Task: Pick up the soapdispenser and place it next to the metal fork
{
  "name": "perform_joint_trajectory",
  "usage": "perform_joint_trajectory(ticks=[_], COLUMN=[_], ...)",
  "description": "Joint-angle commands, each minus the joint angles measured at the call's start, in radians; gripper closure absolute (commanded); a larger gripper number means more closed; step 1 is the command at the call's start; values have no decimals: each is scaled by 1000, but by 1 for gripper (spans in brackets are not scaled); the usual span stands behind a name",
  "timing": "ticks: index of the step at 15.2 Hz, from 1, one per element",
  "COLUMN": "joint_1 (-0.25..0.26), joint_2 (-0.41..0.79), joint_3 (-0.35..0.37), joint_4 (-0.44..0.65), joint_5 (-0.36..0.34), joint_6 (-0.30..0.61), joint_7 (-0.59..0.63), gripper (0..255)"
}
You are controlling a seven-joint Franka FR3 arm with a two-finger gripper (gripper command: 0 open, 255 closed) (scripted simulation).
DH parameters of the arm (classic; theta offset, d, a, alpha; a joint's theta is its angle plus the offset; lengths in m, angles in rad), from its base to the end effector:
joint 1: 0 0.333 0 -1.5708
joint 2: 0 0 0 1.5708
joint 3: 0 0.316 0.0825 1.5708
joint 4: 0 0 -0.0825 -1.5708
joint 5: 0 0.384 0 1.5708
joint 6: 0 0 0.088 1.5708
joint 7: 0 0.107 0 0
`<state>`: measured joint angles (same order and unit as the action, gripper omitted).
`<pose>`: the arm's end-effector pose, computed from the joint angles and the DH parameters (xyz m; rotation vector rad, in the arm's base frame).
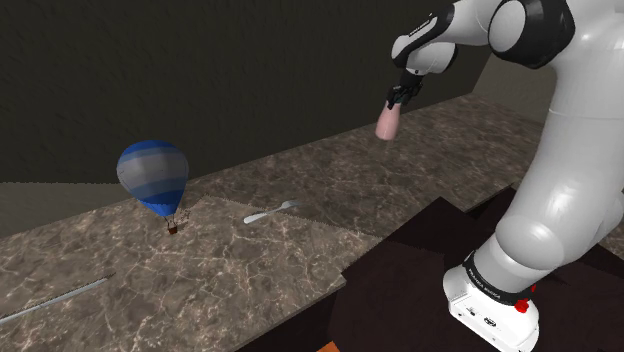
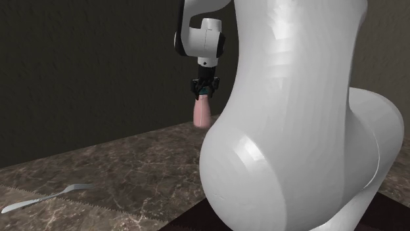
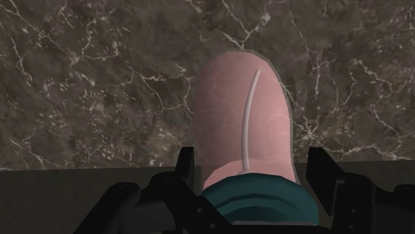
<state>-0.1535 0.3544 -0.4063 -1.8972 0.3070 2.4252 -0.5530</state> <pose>0.5538 -0.3256 0.3500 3.0739 -0.2789 0.3513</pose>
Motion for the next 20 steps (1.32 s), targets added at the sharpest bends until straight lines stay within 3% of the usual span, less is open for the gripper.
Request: perform_joint_trajectory(ticks=[1, 20], joint_1=[5, 25], joint_2=[-19, -121], joint_3=[-7, -39], joint_4=[7, 134], joint_5=[-14, -100], joint_6=[-23, -240], joint_7=[11, 79], gripper=[255, 255])
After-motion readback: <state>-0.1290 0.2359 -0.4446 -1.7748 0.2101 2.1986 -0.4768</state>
